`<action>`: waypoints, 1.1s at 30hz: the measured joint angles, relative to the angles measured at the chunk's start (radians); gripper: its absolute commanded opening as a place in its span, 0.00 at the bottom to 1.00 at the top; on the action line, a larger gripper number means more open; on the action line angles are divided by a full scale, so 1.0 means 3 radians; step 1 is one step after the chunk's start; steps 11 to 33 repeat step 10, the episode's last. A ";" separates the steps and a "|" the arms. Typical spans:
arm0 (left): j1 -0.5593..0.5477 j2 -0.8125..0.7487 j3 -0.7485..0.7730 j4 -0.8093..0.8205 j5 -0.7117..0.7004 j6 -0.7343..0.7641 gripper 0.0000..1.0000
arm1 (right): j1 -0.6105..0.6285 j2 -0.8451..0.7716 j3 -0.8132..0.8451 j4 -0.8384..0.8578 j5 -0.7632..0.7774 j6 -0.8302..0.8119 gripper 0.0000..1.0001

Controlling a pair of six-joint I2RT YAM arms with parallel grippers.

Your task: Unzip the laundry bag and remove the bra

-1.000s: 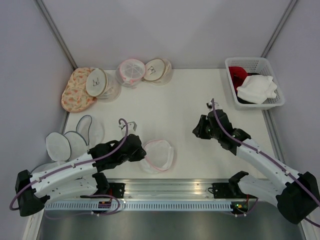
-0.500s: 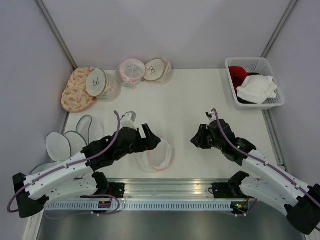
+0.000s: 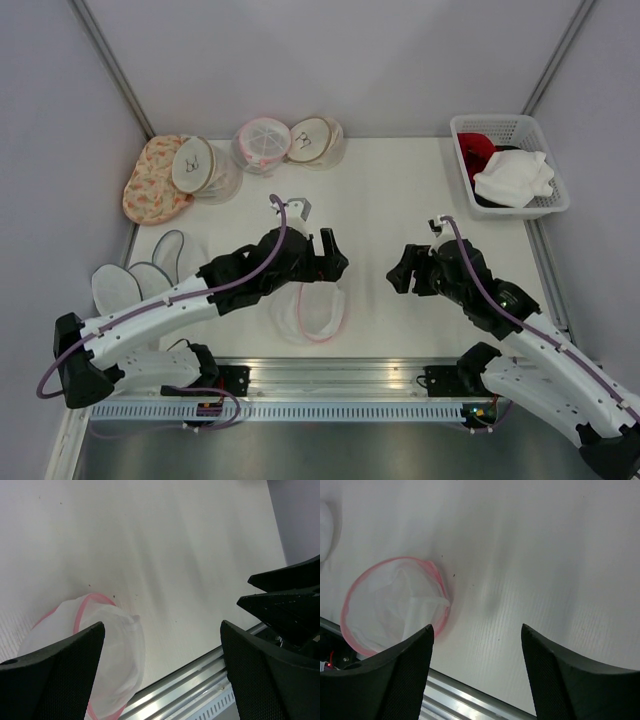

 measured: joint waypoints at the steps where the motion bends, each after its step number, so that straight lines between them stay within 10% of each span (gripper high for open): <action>1: 0.0000 0.0022 0.0038 -0.0009 0.0008 0.0041 1.00 | 0.0000 -0.0045 0.0000 -0.0014 -0.0019 -0.0011 0.81; 33: -0.0001 0.0064 0.0160 -0.0118 0.0126 0.0266 1.00 | 0.0000 -0.0128 0.0065 -0.0122 -0.0078 -0.0064 0.89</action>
